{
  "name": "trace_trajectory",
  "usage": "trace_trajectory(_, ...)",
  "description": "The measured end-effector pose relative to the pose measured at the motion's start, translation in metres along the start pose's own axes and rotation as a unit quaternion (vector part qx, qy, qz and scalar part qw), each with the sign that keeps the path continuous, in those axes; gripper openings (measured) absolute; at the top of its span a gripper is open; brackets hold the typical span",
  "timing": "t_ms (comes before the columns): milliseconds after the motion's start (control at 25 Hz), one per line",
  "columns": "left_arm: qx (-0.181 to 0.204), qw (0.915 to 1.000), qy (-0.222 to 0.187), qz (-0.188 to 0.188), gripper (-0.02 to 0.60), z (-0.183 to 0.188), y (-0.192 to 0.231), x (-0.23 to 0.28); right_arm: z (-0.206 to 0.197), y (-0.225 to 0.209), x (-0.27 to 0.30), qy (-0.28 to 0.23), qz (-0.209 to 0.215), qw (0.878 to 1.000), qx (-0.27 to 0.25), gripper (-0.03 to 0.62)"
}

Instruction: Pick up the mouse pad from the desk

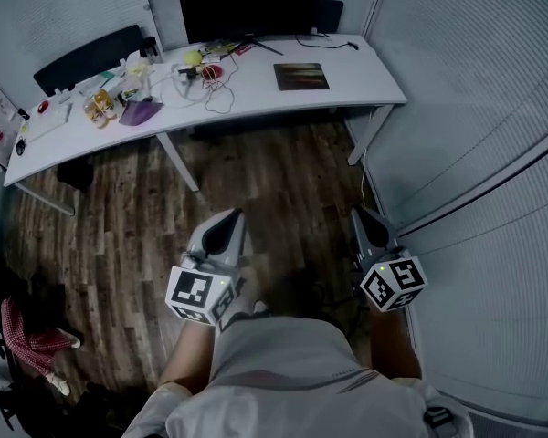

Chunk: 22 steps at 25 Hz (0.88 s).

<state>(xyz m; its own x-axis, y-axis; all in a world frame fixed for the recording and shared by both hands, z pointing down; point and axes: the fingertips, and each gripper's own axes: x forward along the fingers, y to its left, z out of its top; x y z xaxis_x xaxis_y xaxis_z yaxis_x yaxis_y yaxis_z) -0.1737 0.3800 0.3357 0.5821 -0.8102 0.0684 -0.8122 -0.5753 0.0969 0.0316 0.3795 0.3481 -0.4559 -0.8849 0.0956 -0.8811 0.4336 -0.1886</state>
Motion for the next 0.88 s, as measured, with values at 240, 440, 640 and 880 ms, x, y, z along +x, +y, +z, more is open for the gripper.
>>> trace_trajectory(240, -0.014, 0.9999, 0.005, -0.008, 0.003, -0.009, 0.031, 0.008, -0.011, 0.013, 0.030, 0.028, 0.000, 1.000, -0.003, 0.006)
trace_trajectory(440, -0.015, 0.9998, 0.007, -0.006, 0.003, -0.011, 0.053, 0.023, -0.005, 0.004, 0.062, 0.035, 0.003, 0.999, -0.004, 0.008)
trace_trajectory(640, -0.018, 0.9998, 0.003, 0.005, 0.003, -0.007, 0.077, 0.055, 0.001, -0.007, 0.106, 0.033, 0.029, 0.999, -0.009, 0.006)
trace_trajectory(880, -0.005, 0.9997, 0.020, 0.012, 0.002, -0.007, 0.089, 0.124, 0.008, -0.062, 0.155, 0.028, 0.046, 0.998, -0.014, 0.006)
